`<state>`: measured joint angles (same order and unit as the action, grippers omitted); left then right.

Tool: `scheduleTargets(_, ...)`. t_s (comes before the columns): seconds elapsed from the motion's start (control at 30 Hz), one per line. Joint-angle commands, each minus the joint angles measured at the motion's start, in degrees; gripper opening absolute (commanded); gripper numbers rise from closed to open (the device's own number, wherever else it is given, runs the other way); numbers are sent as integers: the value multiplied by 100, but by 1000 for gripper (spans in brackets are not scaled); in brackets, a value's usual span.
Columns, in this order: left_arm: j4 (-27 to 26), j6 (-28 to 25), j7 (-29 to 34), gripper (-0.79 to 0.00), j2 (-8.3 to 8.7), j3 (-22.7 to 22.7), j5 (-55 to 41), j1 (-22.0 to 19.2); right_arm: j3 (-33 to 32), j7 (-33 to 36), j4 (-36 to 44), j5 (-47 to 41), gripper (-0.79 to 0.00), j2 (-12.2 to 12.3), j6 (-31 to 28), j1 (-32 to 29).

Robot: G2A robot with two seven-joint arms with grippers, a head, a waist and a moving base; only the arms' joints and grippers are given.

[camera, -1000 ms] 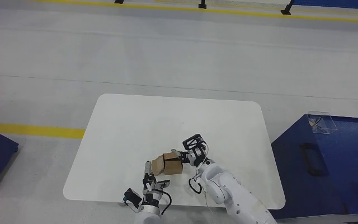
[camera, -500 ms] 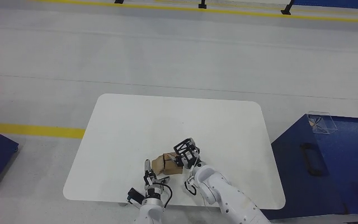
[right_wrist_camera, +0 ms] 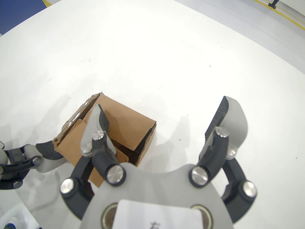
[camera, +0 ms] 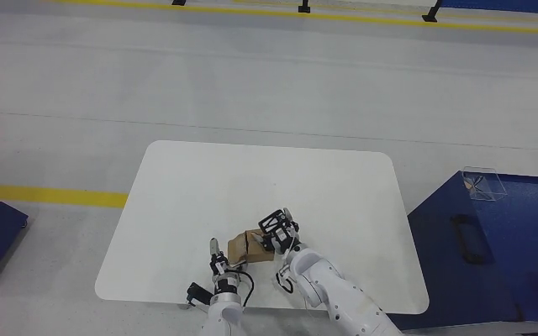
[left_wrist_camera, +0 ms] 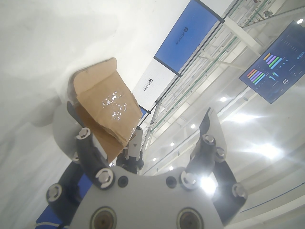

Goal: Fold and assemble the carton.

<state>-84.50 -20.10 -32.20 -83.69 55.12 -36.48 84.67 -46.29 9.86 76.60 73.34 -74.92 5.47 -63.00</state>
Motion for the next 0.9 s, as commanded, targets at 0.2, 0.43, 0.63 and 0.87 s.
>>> scheduleTargets(0.2, 65, -87, 85, 0, -70, 95, -3, 11, -47, 13, -18, 82, 0, -50, -54, -36)
scheduleTargets(0.43, 23, -232, 100, 0, -104, 269, 45, 124, -82, 32, -17, 136, 0, -92, -91, -87)
scheduleTargets(0.63, -27, -590, 26, 0, -137, 390, 400, 192, -99, 64, -23, 191, 0, -130, -122, -116)
scheduleTargets(0.87, -250, -1386, 165, 0, -168, 424, 1061, 467, -138, 82, -13, 261, 0, -168, -144, -150)
